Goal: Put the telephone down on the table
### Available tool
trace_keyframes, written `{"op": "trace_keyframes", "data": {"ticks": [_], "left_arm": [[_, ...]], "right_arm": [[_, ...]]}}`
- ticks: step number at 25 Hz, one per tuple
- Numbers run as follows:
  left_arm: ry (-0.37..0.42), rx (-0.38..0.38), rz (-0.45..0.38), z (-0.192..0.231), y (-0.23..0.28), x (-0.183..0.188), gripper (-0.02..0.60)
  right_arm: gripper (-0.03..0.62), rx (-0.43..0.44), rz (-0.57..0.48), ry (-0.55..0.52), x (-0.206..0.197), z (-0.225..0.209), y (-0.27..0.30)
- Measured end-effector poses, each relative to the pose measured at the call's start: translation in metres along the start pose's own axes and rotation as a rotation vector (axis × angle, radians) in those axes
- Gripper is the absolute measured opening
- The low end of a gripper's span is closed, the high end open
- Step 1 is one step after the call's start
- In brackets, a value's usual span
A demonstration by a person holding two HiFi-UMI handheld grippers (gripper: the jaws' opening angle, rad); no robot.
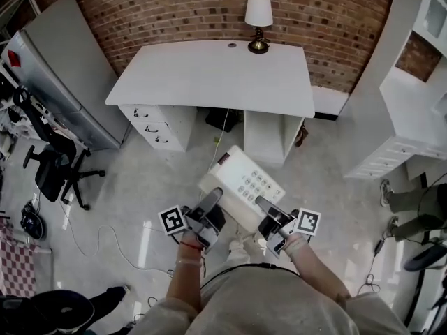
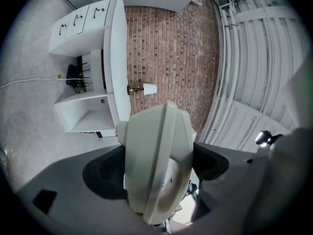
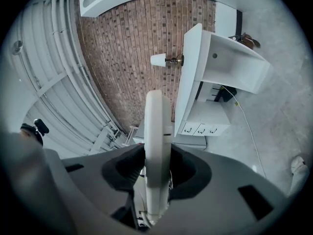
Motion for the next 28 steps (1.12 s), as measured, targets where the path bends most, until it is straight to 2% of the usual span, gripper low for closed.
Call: {"op": "trace_keyframes", "data": {"ticks": [7,16,20,28], "left_arm": [[-0.023,0.015,0.052,0.016,0.016,0.044,0.400],[-0.056,0.032,0.117,0.040,0.040,0.057,0.400],[-0.070,0.037,0.137,0.047,0.060,0.065,0.400],[-0.035,0.034,0.179,0.057,0.125,0.106,0.400]], "right_arm": [[0.147,-0.017,-0.052,0.020,0.014,-0.016,0.037],[0.147,-0.072,-0.113,0.035,0.032,-0.037,0.041],[0.147,-0.088,-0.131,0.023,0.053,-0.043,0.044],[0.147,-0.046,-0.178,0.037,0.113,-0.062,0.078]]}}
Point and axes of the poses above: the fingertips, and each gripper's own axes: y forward along the fingers, z to its left, x out of its top, the point moved 1 cm from there along -y, backward along the fingers, and after that the axes turned 3 degrees about x, right-handed, at the moved point
